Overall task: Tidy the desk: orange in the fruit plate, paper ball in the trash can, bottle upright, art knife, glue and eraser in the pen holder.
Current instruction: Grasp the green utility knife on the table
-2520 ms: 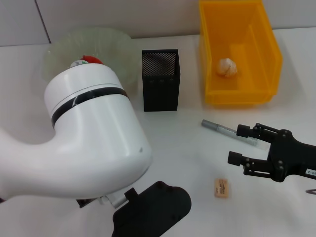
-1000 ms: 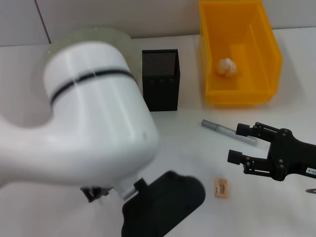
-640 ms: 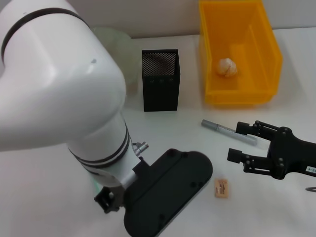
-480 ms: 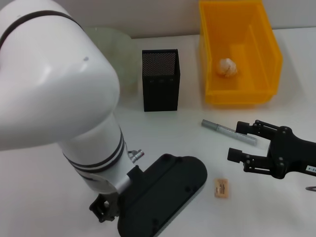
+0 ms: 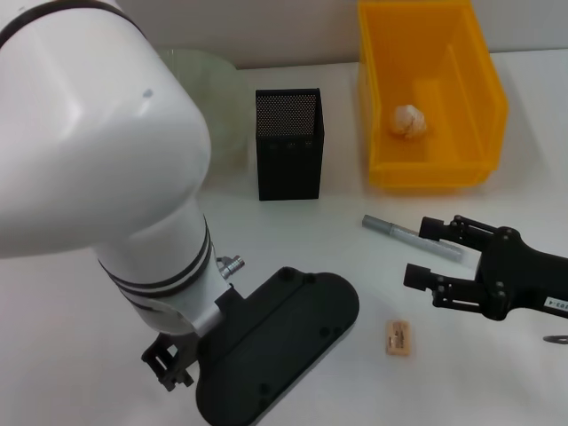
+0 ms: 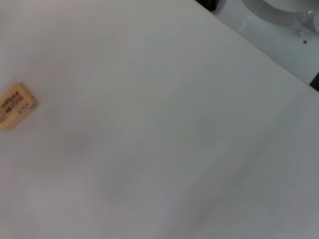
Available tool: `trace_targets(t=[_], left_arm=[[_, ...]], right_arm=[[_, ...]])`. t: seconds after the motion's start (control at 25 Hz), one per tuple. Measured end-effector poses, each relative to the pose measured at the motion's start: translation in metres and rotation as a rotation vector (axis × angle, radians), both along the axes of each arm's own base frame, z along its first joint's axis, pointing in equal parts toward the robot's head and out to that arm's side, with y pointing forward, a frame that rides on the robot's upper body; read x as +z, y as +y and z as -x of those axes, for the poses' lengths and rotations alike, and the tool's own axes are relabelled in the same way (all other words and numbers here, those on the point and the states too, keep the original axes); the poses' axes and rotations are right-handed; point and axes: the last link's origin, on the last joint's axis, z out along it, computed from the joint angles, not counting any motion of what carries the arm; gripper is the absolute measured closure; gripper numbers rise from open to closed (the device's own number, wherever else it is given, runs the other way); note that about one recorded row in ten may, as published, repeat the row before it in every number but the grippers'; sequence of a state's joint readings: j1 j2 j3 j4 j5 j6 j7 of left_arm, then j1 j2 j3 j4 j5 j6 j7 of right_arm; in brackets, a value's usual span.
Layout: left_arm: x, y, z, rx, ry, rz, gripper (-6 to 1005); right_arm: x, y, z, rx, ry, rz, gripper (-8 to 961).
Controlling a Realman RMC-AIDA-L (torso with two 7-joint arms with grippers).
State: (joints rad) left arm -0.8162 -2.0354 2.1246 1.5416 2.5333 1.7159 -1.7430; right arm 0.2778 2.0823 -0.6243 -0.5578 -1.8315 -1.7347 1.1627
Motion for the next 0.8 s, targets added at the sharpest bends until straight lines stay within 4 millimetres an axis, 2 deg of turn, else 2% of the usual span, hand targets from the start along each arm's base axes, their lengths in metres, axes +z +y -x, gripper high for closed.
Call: trace_targets(t=[0.24, 0.56, 0.8], left_arm=[[0.004, 0.004, -0.007, -0.07, 0.008, 0.023, 326], [0.006, 0.001, -0.014, -0.092, -0.021, 0.067, 323], [0.008, 0.015, -0.021, -0.025, -0.133, 0.01, 324]], right_arm=[[-0.001, -0.001, -0.001, -0.016, 0.016, -0.005, 122], [-0.001, -0.004, -0.002, -0.027, 0.04, -0.023, 123], [0.0, -0.002, -0.001, -0.019, 0.039, -0.027, 122]])
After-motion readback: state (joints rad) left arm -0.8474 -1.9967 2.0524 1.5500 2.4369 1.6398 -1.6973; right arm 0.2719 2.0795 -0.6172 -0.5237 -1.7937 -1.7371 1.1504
